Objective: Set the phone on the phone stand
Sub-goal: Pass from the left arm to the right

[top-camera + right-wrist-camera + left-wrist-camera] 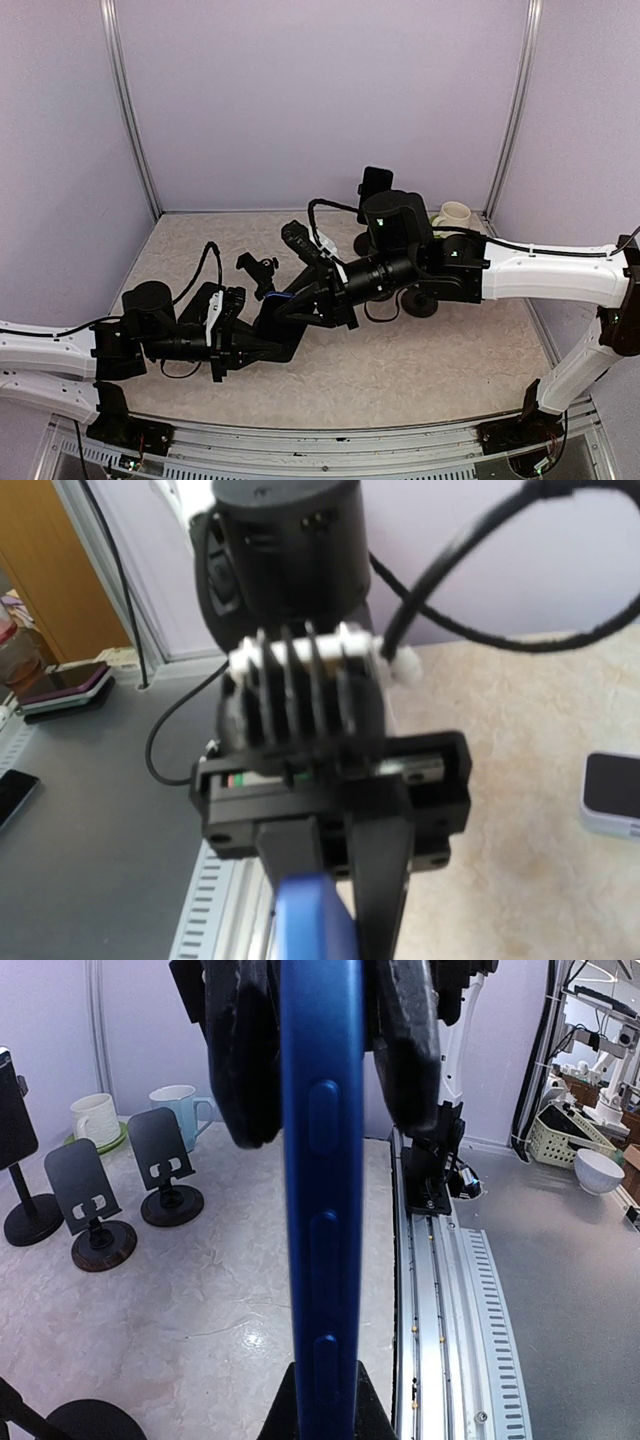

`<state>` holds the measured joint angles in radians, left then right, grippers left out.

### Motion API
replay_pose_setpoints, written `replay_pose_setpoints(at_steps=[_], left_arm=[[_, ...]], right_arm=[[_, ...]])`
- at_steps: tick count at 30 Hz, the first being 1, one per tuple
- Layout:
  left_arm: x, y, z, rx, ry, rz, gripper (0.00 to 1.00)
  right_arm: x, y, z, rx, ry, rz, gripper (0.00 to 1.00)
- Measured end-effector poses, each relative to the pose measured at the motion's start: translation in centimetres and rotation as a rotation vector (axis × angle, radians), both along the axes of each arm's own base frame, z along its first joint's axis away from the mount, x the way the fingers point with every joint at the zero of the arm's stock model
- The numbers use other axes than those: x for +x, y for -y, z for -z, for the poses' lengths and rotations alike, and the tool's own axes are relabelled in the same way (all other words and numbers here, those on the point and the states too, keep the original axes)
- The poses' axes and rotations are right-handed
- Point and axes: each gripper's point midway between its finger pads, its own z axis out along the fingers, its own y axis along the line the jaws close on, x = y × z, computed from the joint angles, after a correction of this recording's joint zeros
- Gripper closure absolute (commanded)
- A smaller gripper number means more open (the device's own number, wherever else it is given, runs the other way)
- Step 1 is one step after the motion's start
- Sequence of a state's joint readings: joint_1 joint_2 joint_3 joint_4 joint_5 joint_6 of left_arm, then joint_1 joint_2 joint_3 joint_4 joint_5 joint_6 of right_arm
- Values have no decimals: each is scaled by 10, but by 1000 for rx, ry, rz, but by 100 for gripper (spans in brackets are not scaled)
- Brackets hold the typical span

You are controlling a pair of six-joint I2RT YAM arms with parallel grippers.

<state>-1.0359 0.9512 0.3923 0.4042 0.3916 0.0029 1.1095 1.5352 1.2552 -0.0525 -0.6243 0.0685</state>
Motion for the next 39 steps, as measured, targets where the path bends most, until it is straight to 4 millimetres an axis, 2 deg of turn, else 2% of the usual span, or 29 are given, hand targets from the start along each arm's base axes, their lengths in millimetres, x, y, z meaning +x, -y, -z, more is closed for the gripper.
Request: replay_pose_setpoints(at_steps=[4, 8, 12, 13, 14, 17, 19, 26, 32, 35, 39], left_arm=[[0, 0, -1, -2, 2, 2, 100], [-4, 1, -2, -11, -19, 15, 100], [-5, 1, -3, -16, -33, 20, 98], [-5, 1, -3, -15, -33, 20, 91], [-5, 1, -3, -15, -33, 20, 80], [-3, 1, -5, -21, -13, 14, 25], [-1, 1, -9, -35, 1, -2, 3], [4, -14, -30, -97, 54, -74, 1], [21, -38, -56, -168, 112, -229, 1], [42, -52, -59, -168, 123, -357, 1], [78, -75, -51, -124, 119, -512, 3]], right_arm=[[0, -1, -4, 18, 5, -1, 86], [-2, -1, -6, 34, 31, -22, 99], [-3, -1, -6, 37, 38, -34, 100], [-3, -1, -6, 37, 39, -35, 100], [-3, -1, -6, 37, 39, -37, 100], [-3, -1, -4, 29, 26, -36, 100], [-3, 0, 3, 4, 7, -33, 100], [7, 6, 19, -96, -11, 26, 100], [33, 21, 24, -144, 33, 123, 100], [40, 32, 16, -135, 63, 163, 100], [42, 45, -2, -101, 101, 195, 100]])
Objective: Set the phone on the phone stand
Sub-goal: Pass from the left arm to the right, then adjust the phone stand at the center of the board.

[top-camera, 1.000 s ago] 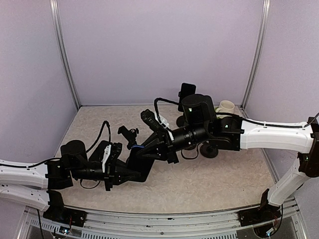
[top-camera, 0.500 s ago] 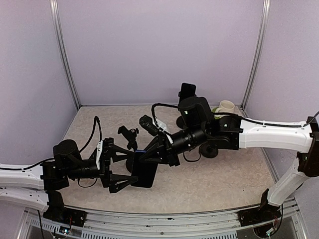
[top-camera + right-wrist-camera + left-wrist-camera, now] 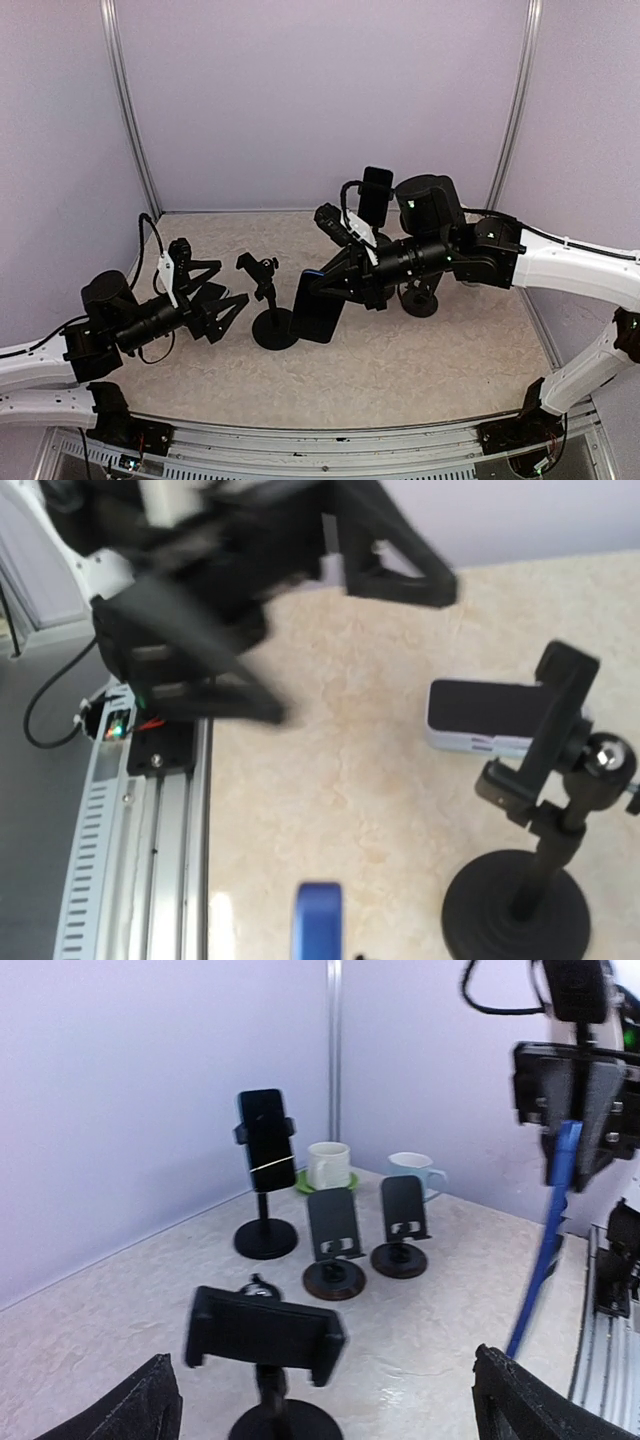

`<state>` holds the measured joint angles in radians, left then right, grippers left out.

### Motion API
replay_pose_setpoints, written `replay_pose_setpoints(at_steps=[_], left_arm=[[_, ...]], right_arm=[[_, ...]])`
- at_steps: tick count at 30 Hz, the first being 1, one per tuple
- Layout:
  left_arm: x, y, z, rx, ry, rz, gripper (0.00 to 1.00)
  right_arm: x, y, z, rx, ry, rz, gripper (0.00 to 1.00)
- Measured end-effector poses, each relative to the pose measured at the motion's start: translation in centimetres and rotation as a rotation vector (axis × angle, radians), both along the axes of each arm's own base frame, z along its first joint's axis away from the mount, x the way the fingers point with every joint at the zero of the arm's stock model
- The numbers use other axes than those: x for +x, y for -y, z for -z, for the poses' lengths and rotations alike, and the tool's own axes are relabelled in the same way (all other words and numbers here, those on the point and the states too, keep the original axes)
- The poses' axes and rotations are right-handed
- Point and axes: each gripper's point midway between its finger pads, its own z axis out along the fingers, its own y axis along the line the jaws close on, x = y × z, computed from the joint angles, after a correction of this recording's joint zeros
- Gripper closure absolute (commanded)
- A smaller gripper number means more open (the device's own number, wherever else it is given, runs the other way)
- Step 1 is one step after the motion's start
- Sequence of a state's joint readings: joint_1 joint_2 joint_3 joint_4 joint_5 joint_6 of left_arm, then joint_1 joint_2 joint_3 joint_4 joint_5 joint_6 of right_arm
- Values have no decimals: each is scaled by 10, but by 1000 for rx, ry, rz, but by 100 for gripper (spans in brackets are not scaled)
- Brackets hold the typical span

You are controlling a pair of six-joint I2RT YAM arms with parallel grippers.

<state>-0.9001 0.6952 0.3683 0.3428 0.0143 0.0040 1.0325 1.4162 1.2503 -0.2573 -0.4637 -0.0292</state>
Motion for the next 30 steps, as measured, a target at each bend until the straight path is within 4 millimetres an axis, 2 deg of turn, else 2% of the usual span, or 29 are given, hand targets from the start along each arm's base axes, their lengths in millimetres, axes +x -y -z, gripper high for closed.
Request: replay_pose_setpoints(at_steps=[5, 8, 11, 17, 20, 25, 30], left_arm=[[44, -33, 7, 8, -38, -150, 22], [60, -44, 12, 8, -54, -173, 29], [70, -46, 18, 12, -72, -147, 36], [67, -30, 18, 24, -62, -1, 44], [62, -22, 13, 33, -40, 65, 54], [67, -16, 12, 55, -25, 84, 66], [74, -14, 20, 78, -39, 77, 72]], right_arm=[[-3, 7, -5, 12, 13, 5, 100], [-4, 9, 2, -2, 5, 6, 100], [-4, 11, 11, -20, -4, 9, 100], [-5, 14, 10, -18, -3, 16, 100], [-6, 16, 6, -8, 3, 18, 100], [-6, 17, 5, -5, -2, 20, 100], [-6, 17, 5, -5, -9, 22, 100]])
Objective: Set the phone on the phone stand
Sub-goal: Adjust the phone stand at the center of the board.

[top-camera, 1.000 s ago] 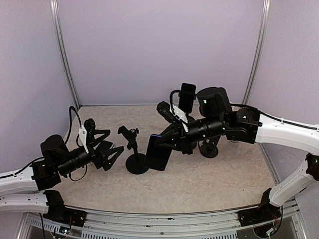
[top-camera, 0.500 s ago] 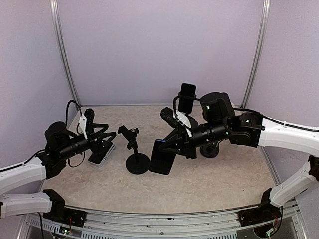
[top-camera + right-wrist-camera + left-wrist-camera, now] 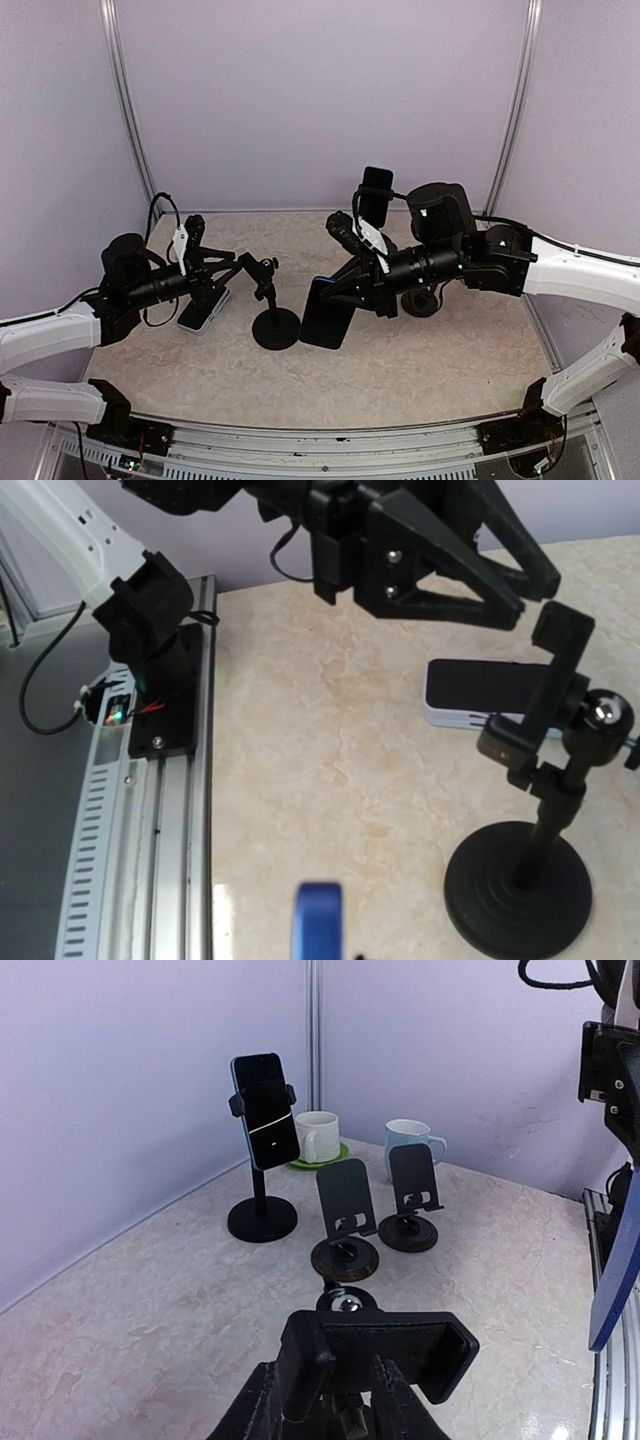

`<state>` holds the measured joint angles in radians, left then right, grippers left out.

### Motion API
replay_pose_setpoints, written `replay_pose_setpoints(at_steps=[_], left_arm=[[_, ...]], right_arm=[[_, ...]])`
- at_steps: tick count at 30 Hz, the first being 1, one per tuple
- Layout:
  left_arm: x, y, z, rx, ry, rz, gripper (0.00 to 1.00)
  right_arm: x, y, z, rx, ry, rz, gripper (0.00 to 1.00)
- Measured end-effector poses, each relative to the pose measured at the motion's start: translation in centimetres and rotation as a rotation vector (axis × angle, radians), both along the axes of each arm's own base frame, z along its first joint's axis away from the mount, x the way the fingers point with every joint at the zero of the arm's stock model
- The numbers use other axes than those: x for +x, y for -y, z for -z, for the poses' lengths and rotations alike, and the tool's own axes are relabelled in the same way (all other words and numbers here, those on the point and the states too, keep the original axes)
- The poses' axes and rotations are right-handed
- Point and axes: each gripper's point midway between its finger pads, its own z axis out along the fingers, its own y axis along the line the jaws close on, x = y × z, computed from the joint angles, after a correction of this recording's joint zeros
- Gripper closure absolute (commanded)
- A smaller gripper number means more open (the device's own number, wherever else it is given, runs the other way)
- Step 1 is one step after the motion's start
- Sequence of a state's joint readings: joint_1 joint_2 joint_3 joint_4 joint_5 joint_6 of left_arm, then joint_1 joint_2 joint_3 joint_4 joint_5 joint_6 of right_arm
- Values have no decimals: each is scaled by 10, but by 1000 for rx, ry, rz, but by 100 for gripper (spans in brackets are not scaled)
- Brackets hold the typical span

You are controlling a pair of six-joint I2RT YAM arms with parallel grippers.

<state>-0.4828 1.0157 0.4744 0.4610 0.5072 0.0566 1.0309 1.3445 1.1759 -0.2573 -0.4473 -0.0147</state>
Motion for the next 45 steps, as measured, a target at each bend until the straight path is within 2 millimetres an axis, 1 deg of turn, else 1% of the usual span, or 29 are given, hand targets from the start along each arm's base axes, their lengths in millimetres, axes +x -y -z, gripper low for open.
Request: replay_pose_setpoints(at_steps=[6, 15, 20, 27, 30, 35, 37, 39, 42, 45], left_arm=[[2, 1, 5, 10, -9, -3, 73], [7, 2, 14, 30, -25, -9, 80], [7, 2, 14, 31, -20, -8, 82], [9, 3, 14, 33, -13, -6, 88], [9, 4, 14, 35, -5, -4, 88], [5, 12, 12, 36, 12, -22, 91], [0, 17, 12, 29, 22, -32, 94], [-4, 20, 12, 15, 24, -49, 95], [-9, 18, 20, -10, 4, -103, 95], [-13, 12, 40, -17, -47, -168, 95]], right_arm=[[0, 0, 0, 0, -2, 0, 100], [1, -2, 6, -12, -14, -2, 100], [1, -3, 8, -16, -17, -2, 100], [1, -4, 10, -21, -20, -2, 100], [2, -4, 10, -22, -21, -2, 100], [2, -4, 10, -22, -23, -1, 100], [2, -4, 11, -22, -24, -1, 100], [2, -4, 11, -22, -24, -1, 100], [2, -5, 12, -26, -28, 0, 100], [2, -5, 13, -27, -30, 1, 100]])
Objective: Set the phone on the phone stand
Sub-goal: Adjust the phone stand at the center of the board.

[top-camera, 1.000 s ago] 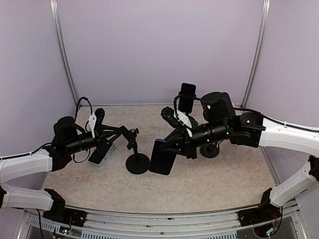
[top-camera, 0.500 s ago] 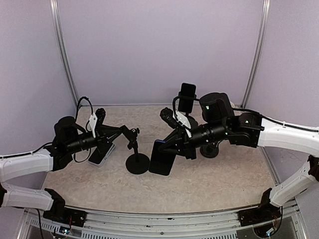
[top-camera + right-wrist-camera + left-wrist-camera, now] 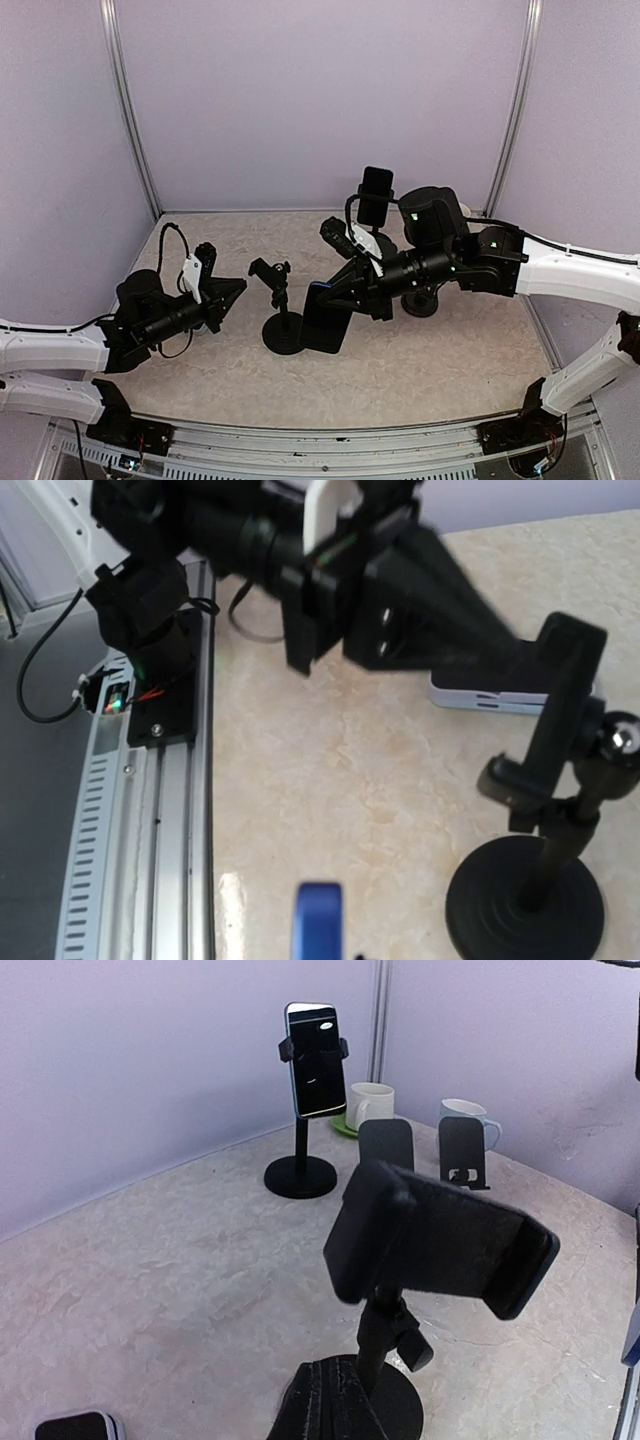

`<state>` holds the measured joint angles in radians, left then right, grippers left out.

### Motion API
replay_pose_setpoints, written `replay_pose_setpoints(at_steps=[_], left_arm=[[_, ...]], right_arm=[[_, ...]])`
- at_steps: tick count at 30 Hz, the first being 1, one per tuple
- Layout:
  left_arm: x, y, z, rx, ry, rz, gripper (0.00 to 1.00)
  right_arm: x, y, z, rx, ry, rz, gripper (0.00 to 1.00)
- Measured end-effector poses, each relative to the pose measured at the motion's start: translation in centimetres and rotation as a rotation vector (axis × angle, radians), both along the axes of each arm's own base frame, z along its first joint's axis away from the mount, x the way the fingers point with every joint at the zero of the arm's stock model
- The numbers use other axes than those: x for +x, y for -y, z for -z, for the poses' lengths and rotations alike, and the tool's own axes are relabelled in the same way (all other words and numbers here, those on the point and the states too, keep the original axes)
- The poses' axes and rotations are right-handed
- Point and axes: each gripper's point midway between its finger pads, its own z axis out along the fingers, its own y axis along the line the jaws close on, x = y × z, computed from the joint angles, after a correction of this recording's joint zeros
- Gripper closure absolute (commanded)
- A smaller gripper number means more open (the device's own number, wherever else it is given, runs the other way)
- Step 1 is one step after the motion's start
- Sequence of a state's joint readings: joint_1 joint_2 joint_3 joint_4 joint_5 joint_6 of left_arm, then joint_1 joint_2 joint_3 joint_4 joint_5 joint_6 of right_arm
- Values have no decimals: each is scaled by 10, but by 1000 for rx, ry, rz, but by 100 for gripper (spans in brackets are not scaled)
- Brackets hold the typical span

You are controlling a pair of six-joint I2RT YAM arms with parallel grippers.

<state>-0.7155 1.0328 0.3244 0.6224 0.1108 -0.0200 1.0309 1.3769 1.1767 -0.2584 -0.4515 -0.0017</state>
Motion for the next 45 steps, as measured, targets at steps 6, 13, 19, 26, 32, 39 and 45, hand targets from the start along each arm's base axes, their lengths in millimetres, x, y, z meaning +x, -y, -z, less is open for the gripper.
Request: replay_pose_setpoints(at_steps=[6, 13, 19, 26, 32, 39, 45], left_arm=[[-7, -8, 14, -19, -43, -102, 60], [-10, -16, -18, -29, 72, -124, 53], [5, -9, -45, 27, 137, -83, 55], [13, 15, -47, 97, 129, 47, 60], [11, 29, -32, 144, 93, 127, 73], [11, 30, -30, 149, 88, 127, 83], [12, 25, -30, 146, 91, 97, 92]], right_arm=[[0, 0, 0, 0, -1, 1, 100], [0, 0, 0, 0, -3, 1, 100], [0, 0, 0, 0, -4, 1, 100], [0, 0, 1, -1, -4, 2, 100], [0, 1, 7, -13, -9, 5, 100], [0, 2, 8, -15, -11, 5, 100], [0, 1, 8, -14, -11, 5, 100]])
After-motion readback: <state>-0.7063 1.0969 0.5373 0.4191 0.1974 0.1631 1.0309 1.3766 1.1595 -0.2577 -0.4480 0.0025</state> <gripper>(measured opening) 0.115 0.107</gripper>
